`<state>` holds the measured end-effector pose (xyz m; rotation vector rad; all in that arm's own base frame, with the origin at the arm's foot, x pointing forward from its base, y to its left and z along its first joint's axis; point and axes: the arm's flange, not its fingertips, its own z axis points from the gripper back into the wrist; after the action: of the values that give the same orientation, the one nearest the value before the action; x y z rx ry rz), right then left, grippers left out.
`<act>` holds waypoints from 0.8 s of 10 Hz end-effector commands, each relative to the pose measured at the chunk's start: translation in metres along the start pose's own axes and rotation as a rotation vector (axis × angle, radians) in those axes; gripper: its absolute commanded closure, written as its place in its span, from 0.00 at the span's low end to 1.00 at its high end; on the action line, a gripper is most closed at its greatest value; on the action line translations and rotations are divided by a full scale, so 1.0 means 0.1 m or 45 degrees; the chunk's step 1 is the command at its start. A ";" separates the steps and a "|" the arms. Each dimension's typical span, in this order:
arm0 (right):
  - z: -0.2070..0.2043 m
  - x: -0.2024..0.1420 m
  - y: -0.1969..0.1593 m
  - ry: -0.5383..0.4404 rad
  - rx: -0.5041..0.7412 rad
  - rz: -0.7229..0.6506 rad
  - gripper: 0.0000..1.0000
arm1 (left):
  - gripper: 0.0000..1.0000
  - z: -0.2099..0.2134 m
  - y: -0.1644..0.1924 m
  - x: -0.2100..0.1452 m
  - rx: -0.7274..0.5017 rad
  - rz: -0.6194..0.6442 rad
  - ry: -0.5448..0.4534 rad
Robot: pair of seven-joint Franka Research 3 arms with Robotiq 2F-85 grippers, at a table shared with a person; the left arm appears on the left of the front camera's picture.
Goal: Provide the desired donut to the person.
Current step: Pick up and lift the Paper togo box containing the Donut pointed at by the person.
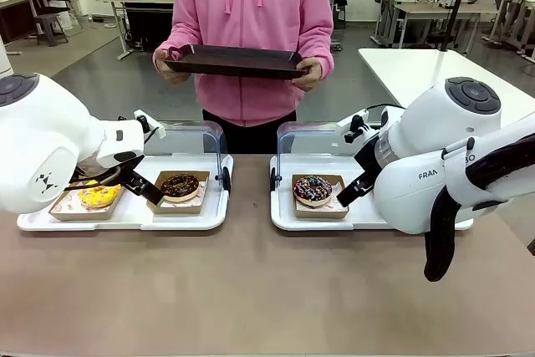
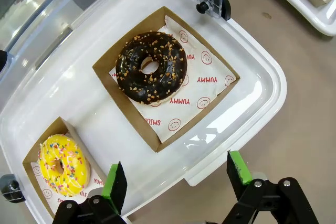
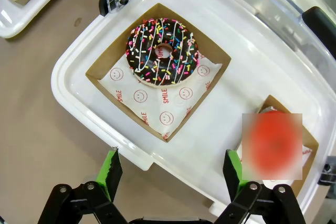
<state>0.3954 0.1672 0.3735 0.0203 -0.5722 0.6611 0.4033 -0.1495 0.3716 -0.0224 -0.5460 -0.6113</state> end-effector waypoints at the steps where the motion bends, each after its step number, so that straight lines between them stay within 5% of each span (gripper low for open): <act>1: 0.00 0.00 0.00 0.000 0.000 0.000 0.00 | 0.00 0.00 0.00 0.00 0.000 0.000 0.000; 4: 0.93 -0.36 -0.63 -0.059 0.261 0.234 0.00 | 0.00 0.79 0.37 -0.45 -0.164 -0.068 0.022; 8: 1.67 -0.94 -1.23 -0.254 0.331 0.347 0.00 | 0.00 1.49 0.77 -1.25 -0.286 -0.149 -0.130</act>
<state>0.3440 -0.0030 0.5049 0.2609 -0.6821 0.9995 0.3578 -0.0158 0.4903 -0.2209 -0.5563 -0.7657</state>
